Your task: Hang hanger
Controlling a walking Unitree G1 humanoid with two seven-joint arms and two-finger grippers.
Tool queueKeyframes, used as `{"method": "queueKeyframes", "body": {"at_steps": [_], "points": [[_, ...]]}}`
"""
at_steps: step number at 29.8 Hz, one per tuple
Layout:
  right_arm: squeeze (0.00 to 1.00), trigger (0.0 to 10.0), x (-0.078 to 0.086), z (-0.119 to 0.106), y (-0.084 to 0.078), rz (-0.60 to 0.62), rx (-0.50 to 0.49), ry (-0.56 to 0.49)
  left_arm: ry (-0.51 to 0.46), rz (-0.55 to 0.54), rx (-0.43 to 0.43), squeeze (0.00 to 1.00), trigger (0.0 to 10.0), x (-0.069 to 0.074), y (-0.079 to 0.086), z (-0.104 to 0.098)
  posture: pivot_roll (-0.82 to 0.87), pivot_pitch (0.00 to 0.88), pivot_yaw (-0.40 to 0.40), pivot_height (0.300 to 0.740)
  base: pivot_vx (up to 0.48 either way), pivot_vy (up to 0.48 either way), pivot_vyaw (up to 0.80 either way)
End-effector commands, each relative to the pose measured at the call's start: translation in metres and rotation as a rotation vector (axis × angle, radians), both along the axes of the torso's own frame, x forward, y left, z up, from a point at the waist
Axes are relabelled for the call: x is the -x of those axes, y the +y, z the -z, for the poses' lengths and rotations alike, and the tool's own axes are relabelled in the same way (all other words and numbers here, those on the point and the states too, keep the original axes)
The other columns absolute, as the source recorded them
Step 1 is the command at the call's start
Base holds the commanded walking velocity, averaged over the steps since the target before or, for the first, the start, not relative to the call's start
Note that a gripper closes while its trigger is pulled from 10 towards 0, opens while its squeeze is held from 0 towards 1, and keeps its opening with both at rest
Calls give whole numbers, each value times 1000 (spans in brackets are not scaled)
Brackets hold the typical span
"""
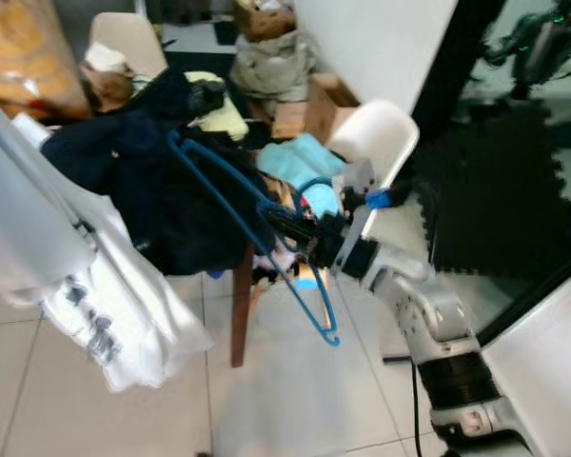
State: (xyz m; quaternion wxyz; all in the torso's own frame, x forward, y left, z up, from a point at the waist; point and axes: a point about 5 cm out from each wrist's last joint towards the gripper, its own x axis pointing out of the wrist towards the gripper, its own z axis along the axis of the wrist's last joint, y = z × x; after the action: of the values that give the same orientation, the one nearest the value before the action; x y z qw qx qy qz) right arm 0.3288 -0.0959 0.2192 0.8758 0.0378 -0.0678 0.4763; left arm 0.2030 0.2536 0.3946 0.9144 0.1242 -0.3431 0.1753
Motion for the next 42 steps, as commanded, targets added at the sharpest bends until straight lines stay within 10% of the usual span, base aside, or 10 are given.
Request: {"method": "queueKeyframes", "body": {"at_steps": [1, 15, 21, 28, 34, 42], "points": [[0, 10000, 2, -4, 5, -17, -14, -10, -10, -5, -11, 0, 10000, 3, 0, -3, 80, 126, -110, 740, 469, 0, 513], [0, 10000, -5, 3, 10, 64, -9, 49, 16, 97, -115, 0, 10000, -8, -20, -7, 81, 127, -117, 740, 469, 0, 110], [0, 10000, -3, 9, 19, 52, -22, 104, -49, 309, -238, 0, 10000, -8, -54, -28, 95, 128, -117, 740, 469, 0, -667], [0, 10000, -3, 7, 20, 54, -28, 99, -145, 365, -220, 0, 10000, 0, -55, -52, 94, 131, -118, 740, 326, 0, -343], [0, 10000, -3, 8, 19, 64, -25, 100, -158, 204, -178, 0, 10000, 1, -30, -59, 95, 135, -117, 740, 0, 0, 0], [0, 10000, -13, 17, 9, 187, 52, 123, -7, -98, -26, 0, 10000, -15, 8, -7, 87, 145, -121, 740, 0, 0, 0]]}}
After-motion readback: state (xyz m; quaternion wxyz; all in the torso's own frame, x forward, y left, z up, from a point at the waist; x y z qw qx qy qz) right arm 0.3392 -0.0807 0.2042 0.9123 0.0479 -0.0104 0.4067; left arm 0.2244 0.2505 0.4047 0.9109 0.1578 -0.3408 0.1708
